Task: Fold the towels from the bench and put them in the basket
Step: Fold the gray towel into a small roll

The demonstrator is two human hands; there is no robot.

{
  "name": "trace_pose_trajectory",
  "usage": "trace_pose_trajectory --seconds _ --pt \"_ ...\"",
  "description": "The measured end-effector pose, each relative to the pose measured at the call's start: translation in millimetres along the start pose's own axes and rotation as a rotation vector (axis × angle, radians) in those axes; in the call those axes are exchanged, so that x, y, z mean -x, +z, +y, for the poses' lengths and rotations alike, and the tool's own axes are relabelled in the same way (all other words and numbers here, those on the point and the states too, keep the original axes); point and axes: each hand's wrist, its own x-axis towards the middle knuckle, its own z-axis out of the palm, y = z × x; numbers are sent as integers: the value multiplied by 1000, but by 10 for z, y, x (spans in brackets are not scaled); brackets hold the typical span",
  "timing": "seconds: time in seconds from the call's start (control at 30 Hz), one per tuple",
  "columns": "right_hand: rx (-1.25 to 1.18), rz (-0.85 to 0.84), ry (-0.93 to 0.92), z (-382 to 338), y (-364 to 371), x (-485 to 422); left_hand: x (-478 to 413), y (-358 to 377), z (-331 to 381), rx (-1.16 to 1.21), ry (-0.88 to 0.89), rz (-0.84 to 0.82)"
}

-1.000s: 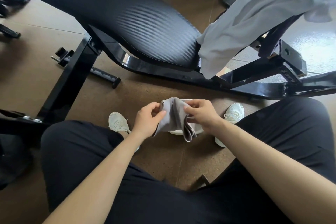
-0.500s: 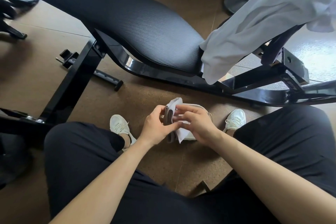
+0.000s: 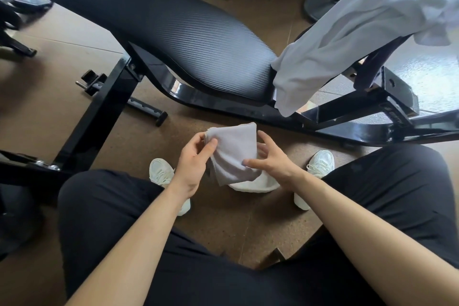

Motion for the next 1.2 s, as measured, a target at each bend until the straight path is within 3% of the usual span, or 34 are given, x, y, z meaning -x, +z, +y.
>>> trace_pose_trajectory --seconds 0.2,0.37,0.6,0.67,0.87,1.03,1.2 --pt "-141 -170 6 -19 58 44 -53 -71 17 153 -144 106" --pt "-182 -88 -85 -116 64 153 -115 -115 -39 141 -251 230" --pt "-8 -93 -252 -214 32 273 -167 -172 -65 101 -343 338" --pt "18 -18 -280 -217 25 268 -173 -187 -56 134 -374 348" --pt "68 230 -271 -205 4 237 -154 -193 -88 210 -370 198" --pt "349 377 -298 -190 -22 228 -99 -140 -132 71 -230 87" --pt "285 313 -330 -217 -54 255 -130 -163 -142 16 -202 65"
